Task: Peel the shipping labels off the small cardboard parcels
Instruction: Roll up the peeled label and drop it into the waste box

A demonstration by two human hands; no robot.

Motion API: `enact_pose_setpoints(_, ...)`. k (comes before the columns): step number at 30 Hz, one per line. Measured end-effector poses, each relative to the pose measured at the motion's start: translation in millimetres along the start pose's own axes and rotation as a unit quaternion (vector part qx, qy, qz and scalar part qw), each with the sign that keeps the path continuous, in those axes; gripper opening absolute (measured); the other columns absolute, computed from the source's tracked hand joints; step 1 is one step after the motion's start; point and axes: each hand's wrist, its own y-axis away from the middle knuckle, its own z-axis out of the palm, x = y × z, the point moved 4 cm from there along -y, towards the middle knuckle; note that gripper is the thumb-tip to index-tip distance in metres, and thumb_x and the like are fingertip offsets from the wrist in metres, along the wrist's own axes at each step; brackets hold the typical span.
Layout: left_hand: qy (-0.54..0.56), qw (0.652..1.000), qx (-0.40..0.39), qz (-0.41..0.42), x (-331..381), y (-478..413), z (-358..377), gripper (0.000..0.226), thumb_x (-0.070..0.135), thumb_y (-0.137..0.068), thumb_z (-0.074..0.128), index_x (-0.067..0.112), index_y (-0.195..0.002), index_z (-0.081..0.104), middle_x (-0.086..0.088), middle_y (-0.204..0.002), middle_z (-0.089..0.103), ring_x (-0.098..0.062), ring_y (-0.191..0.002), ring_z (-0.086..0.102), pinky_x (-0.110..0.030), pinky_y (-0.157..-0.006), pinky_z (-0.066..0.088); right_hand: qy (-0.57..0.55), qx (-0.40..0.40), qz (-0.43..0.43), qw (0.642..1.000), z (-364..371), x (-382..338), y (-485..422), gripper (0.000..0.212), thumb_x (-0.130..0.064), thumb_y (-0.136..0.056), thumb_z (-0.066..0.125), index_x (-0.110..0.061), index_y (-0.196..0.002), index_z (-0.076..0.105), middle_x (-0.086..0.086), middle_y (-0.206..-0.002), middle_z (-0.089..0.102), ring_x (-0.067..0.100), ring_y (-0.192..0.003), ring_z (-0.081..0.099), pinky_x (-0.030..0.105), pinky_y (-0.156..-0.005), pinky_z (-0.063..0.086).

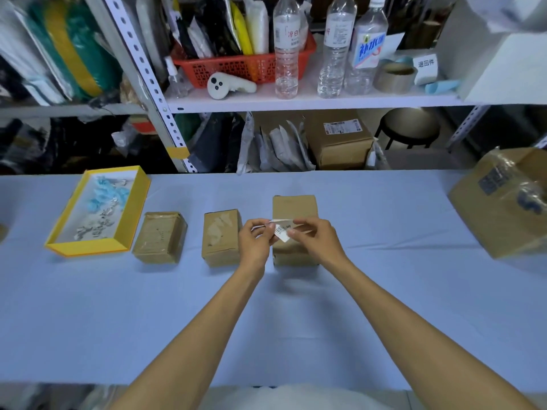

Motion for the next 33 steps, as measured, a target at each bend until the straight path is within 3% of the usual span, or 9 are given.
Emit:
enact_pose_setpoints(3,0.036,0.999,-0.019,-0.036,-4.9,12.7,-2.0,0.009,-0.005,-0.091,0.056,0.002,-0.097,0.055,-0.014,-0.085,0.064,-0.013,-0.072,0.064,-0.013,-0.061,0.055,-0.039,-0.045,0.011,0.998,6.3,8.3,10.0,0.033,-0.027,-0.081,0.074,-0.014,-0.111,0.069,0.004,-0.092,0.073,0.017,-0.085,0.069,0.034,-0.085,0.055)
enact_pose_setpoints(6,0.028,0.998,-0.041,-0.048,-9.5,18.5,-4.9,0.026,-0.005,-0.088,0.061,0.007,-0.109,0.051,-0.018,-0.085,0.065,-0.019,-0.073,0.065,-0.016,-0.061,0.056,-0.083,-0.042,0.011,0.996,10.4,12.2,18.1,0.017,-0.009,-0.083,0.070,-0.007,-0.100,0.072,0.007,-0.081,0.071,0.020,-0.074,0.068,0.035,-0.078,0.058)
enact_pose_setpoints(9,-0.037,0.998,-0.041,-0.018,-9.3,17.1,-10.6,0.018,-0.005,-0.084,0.064,0.007,-0.098,0.060,-0.014,-0.080,0.066,-0.026,-0.077,0.066,-0.020,-0.062,0.058,-0.137,-0.009,0.025,0.990,6.4,13.9,23.8,0.007,0.006,-0.084,0.065,0.002,-0.086,0.070,0.015,-0.070,0.068,0.028,-0.065,0.066,0.037,-0.069,0.057)
enact_pose_setpoints(13,-0.064,0.996,-0.052,-0.030,-8.8,21.0,-7.9,0.008,-0.004,-0.081,0.068,0.003,-0.080,0.067,-0.014,-0.089,0.065,-0.027,-0.080,0.066,-0.027,-0.068,0.059,-0.149,-0.001,0.029,0.988,4.1,11.0,26.0,0.008,0.002,-0.083,0.065,0.007,-0.082,0.072,0.021,-0.071,0.070,0.031,-0.066,0.068,0.039,-0.072,0.060)
enact_pose_setpoints(19,-0.070,0.994,-0.089,-0.003,-4.9,31.7,5.7,0.003,0.006,-0.079,0.074,0.005,-0.078,0.072,-0.009,-0.081,0.069,-0.027,-0.082,0.071,-0.035,-0.082,0.059,-0.187,0.032,0.052,0.981,1.5,5.0,25.9,0.028,-0.029,-0.085,0.070,-0.003,-0.080,0.077,0.013,-0.077,0.076,0.026,-0.074,0.075,0.035,-0.078,0.060)
enact_pose_setpoints(24,-0.130,0.985,-0.112,0.008,-5.7,31.9,5.3,0.012,0.002,-0.076,0.071,0.011,-0.080,0.078,-0.009,-0.086,0.075,-0.020,-0.087,0.071,-0.028,-0.083,0.056,-0.182,0.041,0.047,0.981,0.0,4.7,26.0,0.012,-0.004,-0.083,0.069,0.007,-0.083,0.072,0.021,-0.082,0.074,0.033,-0.077,0.074,0.042,-0.080,0.060)
enact_pose_setpoints(27,-0.070,0.997,-0.028,0.033,-2.1,35.4,4.4,0.015,-0.002,-0.075,0.071,0.012,-0.077,0.069,-0.003,-0.079,0.070,-0.014,-0.077,0.066,-0.025,-0.075,0.052,-0.203,0.072,0.065,0.974,-0.8,0.1,25.8,0.009,0.003,-0.083,0.065,0.011,-0.087,0.069,0.021,-0.083,0.073,0.026,-0.068,0.074,0.033,-0.073,0.061)
enact_pose_setpoints(29,-0.026,0.998,0.045,0.019,-3.6,33.0,0.0,0.022,0.001,-0.074,0.076,0.016,-0.080,0.061,0.000,-0.083,0.065,-0.015,-0.080,0.062,-0.028,-0.076,0.052,-0.221,0.101,0.084,0.966,-1.7,-2.1,24.0,0.009,0.007,-0.082,0.063,0.009,-0.089,0.068,0.017,-0.079,0.072,0.025,-0.066,0.074,0.033,-0.073,0.062)
enact_pose_setpoints(33,-0.010,0.999,-0.029,-0.011,-5.6,26.7,5.2,0.016,0.002,-0.081,0.071,0.016,-0.089,0.068,-0.011,-0.097,0.069,-0.025,-0.093,0.066,-0.023,-0.071,0.056,-0.208,0.129,0.060,0.968,-1.8,-10.8,26.7,0.016,0.007,-0.080,0.061,-0.003,-0.092,0.064,0.015,-0.077,0.071,0.025,-0.064,0.074,0.031,-0.068,0.061)
